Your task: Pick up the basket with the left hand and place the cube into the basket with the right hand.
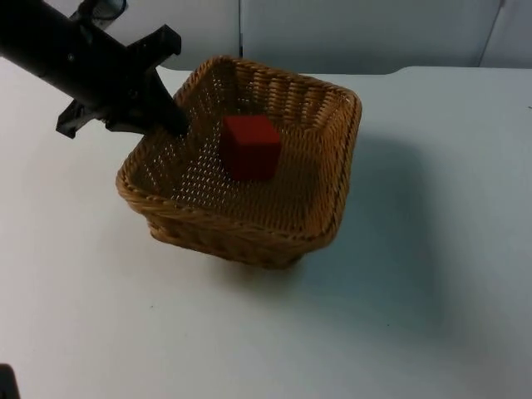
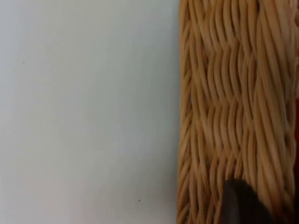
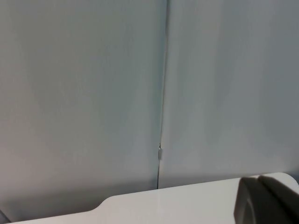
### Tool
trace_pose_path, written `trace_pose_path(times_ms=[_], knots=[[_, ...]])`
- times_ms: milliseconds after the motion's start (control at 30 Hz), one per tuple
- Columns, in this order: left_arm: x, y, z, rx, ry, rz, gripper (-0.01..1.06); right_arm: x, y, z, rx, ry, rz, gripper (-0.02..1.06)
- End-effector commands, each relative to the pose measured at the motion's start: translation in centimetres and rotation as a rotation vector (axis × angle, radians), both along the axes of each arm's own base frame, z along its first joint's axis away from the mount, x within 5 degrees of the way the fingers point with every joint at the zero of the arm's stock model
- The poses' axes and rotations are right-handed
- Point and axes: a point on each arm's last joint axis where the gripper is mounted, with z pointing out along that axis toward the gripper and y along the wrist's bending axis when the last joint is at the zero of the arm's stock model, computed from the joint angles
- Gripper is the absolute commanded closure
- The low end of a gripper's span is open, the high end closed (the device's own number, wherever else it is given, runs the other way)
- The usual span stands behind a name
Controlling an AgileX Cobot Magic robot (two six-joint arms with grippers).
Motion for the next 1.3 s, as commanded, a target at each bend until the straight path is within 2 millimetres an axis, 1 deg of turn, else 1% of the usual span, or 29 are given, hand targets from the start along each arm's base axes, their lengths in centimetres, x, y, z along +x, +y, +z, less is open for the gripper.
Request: trace_pose_path(times_ms=[0, 33, 100, 133, 167, 400, 467, 500, 533, 567, 600, 667, 700, 733, 800, 833, 867, 933, 967, 1000, 1033, 1067, 1100, 1133, 1200, 1233, 1267], knots=[[0.2, -0.3, 0.9, -0.039, -0.006, 0.029, 0.7, 0.0, -0.2, 0.0, 0.005, -0.001, -0.004, 1.05], [0.2, -0.3, 0.9, -0.039, -0.006, 0.029, 0.7, 0.0, -0.2, 0.0, 0.005, -0.001, -0.004, 1.05], [0.3, -0.3, 0.9, -0.037, 0.007, 0.054, 0.49, 0.0, -0.2, 0.0, 0.005, -0.001, -0.004, 1.05], [0.3, -0.2, 0.9, -0.034, 0.011, 0.063, 0.42, 0.0, -0.2, 0.0, 0.005, -0.001, -0.004, 1.05], [0.3, -0.2, 0.9, -0.035, 0.013, 0.065, 0.4, 0.0, -0.2, 0.0, 0.005, -0.001, -0.004, 1.05], [0.2, -0.3, 0.9, -0.038, 0.007, 0.046, 0.41, 0.0, -0.2, 0.0, 0.004, -0.001, -0.004, 1.05], [0.4, -0.4, 1.6, -0.042, -0.015, 0.041, 0.46, 0.0, -0.2, 0.0, 0.004, -0.001, -0.004, 1.05], [0.7, -0.3, 2.6, -0.04, -0.044, 0.033, 0.51, 0.0, -0.2, 0.0, 0.004, -0.001, -0.004, 1.05], [0.7, -0.3, 2.6, -0.04, -0.044, 0.033, 0.51, 0.0, -0.2, 0.0, 0.004, -0.001, -0.004, 1.05], [1.0, -0.2, 3.6, -0.039, -0.076, 0.024, 0.57, -0.1, -0.2, 0.0, 0.0, -0.001, -0.009, 1.05], [1.4, -0.1, 5.4, -0.036, -0.128, 0.017, 0.66, -0.1, -0.2, 0.0, -0.001, -0.001, -0.01, 1.05], [1.9, 0.3, 9.6, 0.005, -0.267, -0.008, 0.88, -0.1, -0.3, 0.0, -0.008, -0.002, -0.017, 1.05], [1.9, 0.3, 9.6, 0.005, -0.267, -0.008, 0.88, -0.1, -0.3, 0.0, -0.008, -0.002, -0.017, 1.05], [1.7, 0.8, 13.2, 0.056, -0.379, -0.023, 1.05, -0.4, -0.5, 0.4, -0.022, -0.018, -0.028, 1.05], [0.9, 1.5, 17.7, 0.142, -0.495, -0.006, 1.05, -1.3, -0.8, 1.2, -0.048, -0.057, -0.051, 1.05], [0.9, 1.5, 17.7, 0.142, -0.495, -0.006, 1.05, -1.3, -0.8, 1.2, -0.048, -0.057, -0.051, 1.05], [0.5, 1.9, 19.2, 0.191, -0.527, 0.008, 1.05, -2.1, -1.1, 1.9, -0.066, -0.088, -0.068, 1.05], [-1.1, 3.0, 22.2, 0.331, -0.602, 0.014, 1.05, -4.1, -1.6, 3.5, -0.1, -0.15, -0.105, 1.05], [-1.9, 3.6, 23.2, 0.401, -0.622, 0.019, 1.05, -5.5, -2.0, 4.3, -0.107, -0.184, -0.13, 1.05], [-1.9, 3.6, 23.2, 0.401, -0.622, 0.019, 1.05, -5.5, -2.0, 4.3, -0.107, -0.184, -0.13, 1.05], [-3.3, 4.4, 24.9, 0.474, -0.642, 0.035, 1.05, -7.9, -2.3, 5.7, -0.103, -0.238, -0.155, 1.05], [-4.6, 5.1, 26.5, 0.54, -0.676, 0.052, 1.05, -9.4, -2.5, 6.3, -0.103, -0.261, -0.166, 1.05], [-5.7, 5.5, 27.8, 0.571, -0.705, 0.075, 1.05, -11.3, -2.7, 7.1, -0.097, -0.291, -0.172, 1.05], [-5.7, 5.5, 27.8, 0.571, -0.705, 0.075, 1.05, -11.3, -2.7, 7.1, -0.097, -0.291, -0.172, 1.05], [-8.8, 6.1, 31.3, 0.597, -0.797, 0.114, 1.05, -15.8, -3.2, 8.4, -0.086, -0.339, -0.188, 1.05], [-10.4, 6.2, 32.6, 0.595, -0.834, 0.126, 1.05, -17.9, -3.4, 9.1, -0.087, -0.379, -0.201, 1.05], [-12.2, 6.4, 34.1, 0.591, -0.871, 0.137, 1.05, -20.5, -3.8, 9.7, -0.09, -0.427, -0.221, 1.05]])
